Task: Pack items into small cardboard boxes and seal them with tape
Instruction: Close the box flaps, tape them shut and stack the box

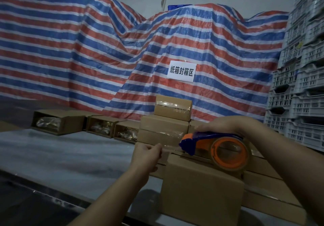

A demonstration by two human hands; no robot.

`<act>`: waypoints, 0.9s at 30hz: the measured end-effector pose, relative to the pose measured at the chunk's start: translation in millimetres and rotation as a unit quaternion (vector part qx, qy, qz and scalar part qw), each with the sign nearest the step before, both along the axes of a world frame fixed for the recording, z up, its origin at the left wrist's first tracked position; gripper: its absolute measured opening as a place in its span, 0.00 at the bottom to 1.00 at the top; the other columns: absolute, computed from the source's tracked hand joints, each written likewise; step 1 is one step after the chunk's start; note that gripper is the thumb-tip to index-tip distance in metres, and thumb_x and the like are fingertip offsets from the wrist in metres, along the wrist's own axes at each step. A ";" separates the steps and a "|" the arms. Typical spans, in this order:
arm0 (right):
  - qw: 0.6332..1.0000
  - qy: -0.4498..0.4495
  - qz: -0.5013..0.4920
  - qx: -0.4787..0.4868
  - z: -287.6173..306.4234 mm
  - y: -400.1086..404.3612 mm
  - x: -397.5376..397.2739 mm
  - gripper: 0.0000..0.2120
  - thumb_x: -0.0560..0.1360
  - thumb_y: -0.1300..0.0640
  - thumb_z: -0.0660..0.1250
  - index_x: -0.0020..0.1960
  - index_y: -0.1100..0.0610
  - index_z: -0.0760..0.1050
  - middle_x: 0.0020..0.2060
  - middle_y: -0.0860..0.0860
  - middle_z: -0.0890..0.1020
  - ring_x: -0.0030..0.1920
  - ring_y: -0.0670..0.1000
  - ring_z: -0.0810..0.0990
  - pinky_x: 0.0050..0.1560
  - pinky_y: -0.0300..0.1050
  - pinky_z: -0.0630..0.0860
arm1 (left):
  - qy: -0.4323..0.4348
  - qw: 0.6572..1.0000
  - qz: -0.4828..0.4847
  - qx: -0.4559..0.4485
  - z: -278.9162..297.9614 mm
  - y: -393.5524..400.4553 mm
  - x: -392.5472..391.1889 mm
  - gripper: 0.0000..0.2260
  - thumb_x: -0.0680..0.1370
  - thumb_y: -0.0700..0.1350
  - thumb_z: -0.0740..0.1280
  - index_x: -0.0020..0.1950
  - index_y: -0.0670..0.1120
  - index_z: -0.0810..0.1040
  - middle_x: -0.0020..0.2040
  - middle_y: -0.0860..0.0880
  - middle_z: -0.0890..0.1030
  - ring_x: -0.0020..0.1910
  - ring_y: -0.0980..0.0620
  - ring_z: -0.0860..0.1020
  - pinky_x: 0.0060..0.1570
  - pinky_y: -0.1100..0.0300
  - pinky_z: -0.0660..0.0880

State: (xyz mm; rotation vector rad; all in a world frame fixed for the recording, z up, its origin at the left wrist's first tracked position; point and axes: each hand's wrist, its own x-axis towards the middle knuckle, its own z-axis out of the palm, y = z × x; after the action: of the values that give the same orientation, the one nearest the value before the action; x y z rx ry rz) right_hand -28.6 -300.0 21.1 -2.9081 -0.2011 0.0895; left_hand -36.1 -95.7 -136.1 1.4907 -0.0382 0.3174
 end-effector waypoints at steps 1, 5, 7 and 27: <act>1.000 0.005 0.013 -0.010 -0.4 2.4 0.4 0.15 0.81 0.35 0.57 0.50 0.44 0.74 0.28 0.39 0.83 0.29 0.38 0.81 0.34 0.34 0.74 | 0.004 1.000 -0.004 -0.001 -3.0 0.2 0.6 0.11 0.80 0.45 0.65 0.38 0.44 0.74 0.36 0.46 0.74 0.31 0.51 0.69 0.30 0.61 0.67; 0.998 -0.012 0.017 -0.062 -2.8 7.9 2.2 0.15 0.80 0.34 0.56 0.51 0.42 0.74 0.36 0.42 0.83 0.33 0.39 0.81 0.37 0.36 0.71 | 0.016 1.000 0.007 0.018 -15.3 -0.1 1.9 0.07 0.78 0.44 0.65 0.40 0.45 0.73 0.36 0.44 0.71 0.28 0.53 0.65 0.28 0.61 0.61; 0.997 -0.020 0.000 -0.077 -4.4 9.2 4.3 0.16 0.79 0.33 0.57 0.49 0.43 0.73 0.40 0.44 0.82 0.38 0.41 0.81 0.39 0.37 0.69 | 0.041 0.999 0.012 0.027 -20.8 -1.8 1.6 0.08 0.78 0.45 0.65 0.39 0.46 0.73 0.34 0.46 0.70 0.29 0.53 0.64 0.29 0.60 0.61; 0.991 -0.041 0.030 -0.125 -6.1 21.3 3.4 0.15 0.86 0.44 0.52 0.45 0.47 0.71 0.38 0.45 0.77 0.28 0.36 0.78 0.31 0.28 0.70 | 0.046 0.994 0.002 0.099 0.9 -1.3 1.9 0.16 0.83 0.58 0.57 0.45 0.47 0.73 0.41 0.49 0.76 0.35 0.54 0.70 0.32 0.60 0.66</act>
State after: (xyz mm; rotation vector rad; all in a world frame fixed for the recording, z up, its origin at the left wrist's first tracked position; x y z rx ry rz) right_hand -25.2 -278.7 15.0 -3.1596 -0.3134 0.0036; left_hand -34.2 -97.0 -135.2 1.6998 0.0067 0.2540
